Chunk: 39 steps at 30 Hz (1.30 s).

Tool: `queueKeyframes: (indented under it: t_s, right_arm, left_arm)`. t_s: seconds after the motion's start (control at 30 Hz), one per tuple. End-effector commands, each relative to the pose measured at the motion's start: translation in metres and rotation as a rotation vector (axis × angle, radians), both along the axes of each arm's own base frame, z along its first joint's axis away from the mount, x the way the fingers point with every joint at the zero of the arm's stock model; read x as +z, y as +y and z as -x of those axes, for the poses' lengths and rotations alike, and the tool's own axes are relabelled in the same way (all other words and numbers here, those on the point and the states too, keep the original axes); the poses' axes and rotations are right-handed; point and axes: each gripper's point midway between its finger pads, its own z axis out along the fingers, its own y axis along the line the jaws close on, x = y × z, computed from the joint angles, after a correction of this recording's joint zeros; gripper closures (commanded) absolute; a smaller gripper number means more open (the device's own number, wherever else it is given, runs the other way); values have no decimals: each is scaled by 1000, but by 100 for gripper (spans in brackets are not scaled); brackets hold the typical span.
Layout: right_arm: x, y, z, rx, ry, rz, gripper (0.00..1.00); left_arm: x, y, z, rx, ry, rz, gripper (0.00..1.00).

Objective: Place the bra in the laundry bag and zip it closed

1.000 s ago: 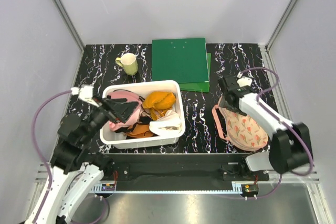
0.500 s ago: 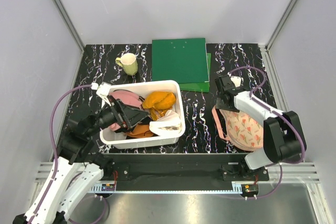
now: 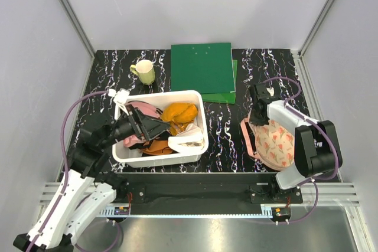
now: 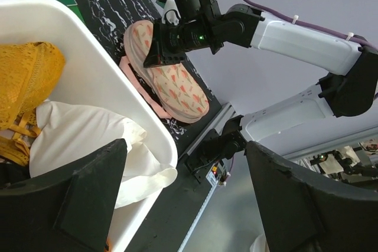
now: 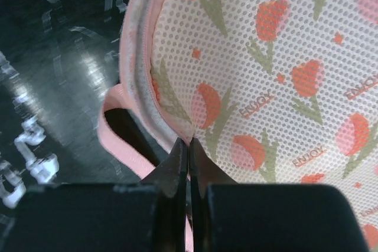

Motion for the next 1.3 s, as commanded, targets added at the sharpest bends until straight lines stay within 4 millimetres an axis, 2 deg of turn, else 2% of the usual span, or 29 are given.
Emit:
queueKeyframes:
  t_s: [0.0, 0.03, 0.07, 0.13, 0.17, 0.23, 0.27, 0.3, 0.37, 0.4, 0.43, 0.47, 0.53, 0.57, 0.63, 0.67, 0.7, 0.73, 0.77, 0.8, 0.83, 0.87, 0.93, 1.03, 1.1, 1.13, 1.17, 1.23, 1.27]
  right_arm:
    - [42, 42, -12, 95, -110, -229, 100]
    - [51, 51, -12, 111, -127, -277, 100]
    - [72, 68, -11, 159, -162, -375, 100]
    - [101, 84, -14, 184, -218, -468, 100]
    - [119, 92, -11, 212, -251, -519, 100]
    - [141, 97, -12, 231, -289, -551, 100]
    - [145, 96, -9, 233, -286, -558, 100]
    - [146, 95, -9, 232, -281, -558, 100]
    - [147, 88, -9, 224, -270, -576, 100]
    - [146, 83, -9, 214, -265, -589, 100]
    - [143, 72, -10, 188, -263, -606, 100]
    - [149, 73, -7, 206, -271, -646, 100]
    - [150, 67, -6, 195, -282, -657, 100]
    - [154, 63, -8, 192, -299, -673, 100]
    - [152, 61, -8, 184, -296, -693, 100]
    - [153, 63, -9, 196, -300, -712, 100]
    - [150, 55, -12, 174, -300, -709, 100]
    - [148, 52, -15, 167, -300, -710, 100]
    - [144, 49, -17, 158, -288, -714, 100]
    - [142, 39, -21, 130, -293, -709, 100]
    - [139, 33, -26, 112, -290, -705, 100]
    - [136, 24, -29, 84, -293, -680, 99]
    - [129, -1, -40, 29, -299, -619, 98]
    - [114, -44, -52, -85, -271, -477, 95]
    - [98, -91, -50, -235, -229, -272, 88]
    - [90, -136, -37, -371, -170, -66, 86]
    - [89, -157, -30, -431, -151, 20, 68]
    - [96, -195, -16, -516, -126, 178, 47]
    - [100, -199, -15, -524, -130, 200, 33]
  left_arm:
    - [18, -16, -4, -47, -22, 21, 17]
    - [18, -19, -7, -44, -17, 16, 17]
    - [13, -25, -12, -51, 2, 0, 18]
    - [18, -38, -8, -85, -15, -6, 18]
    - [15, -44, -15, -71, -7, -17, 18]
    - [15, -61, -15, -88, -22, -22, 18]
    - [10, -73, -21, -96, -4, -40, 18]
    - [12, -87, -17, -129, -16, -41, 19]
    - [3, -109, -33, -113, 18, -83, 24]
    - [1, -119, -34, -127, 23, -97, 25]
    - [-1, -127, -42, -116, 17, -116, 27]
    - [-4, -142, -54, -110, 20, -143, 30]
    - [-8, -155, -68, -83, 21, -174, 32]
    - [-16, -170, -79, -80, 35, -198, 35]
    - [-25, -187, -87, -84, 47, -213, 38]
    - [-39, -200, -96, -80, 69, -241, 42]
    - [-47, -209, -95, -83, 77, -255, 44]
    - [-69, -218, -103, -60, 99, -297, 45]
    - [-65, -228, -106, -65, 82, -296, 46]
    - [-70, -239, -102, -79, 79, -310, 49]
    - [-89, -248, -105, -78, 99, -348, 51]
    - [-85, -257, -105, -86, 95, -340, 53]
    - [-103, -269, -101, -103, 125, -369, 55]
    - [-113, -274, -93, -118, 142, -381, 55]
    - [-122, -270, -86, -125, 150, -403, 56]
    - [-120, -265, -82, -122, 143, -407, 56]
    - [-120, -261, -79, -126, 128, -421, 56]
    - [-107, -252, -74, -121, 98, -423, 56]
    - [-104, -246, -72, -124, 86, -441, 55]
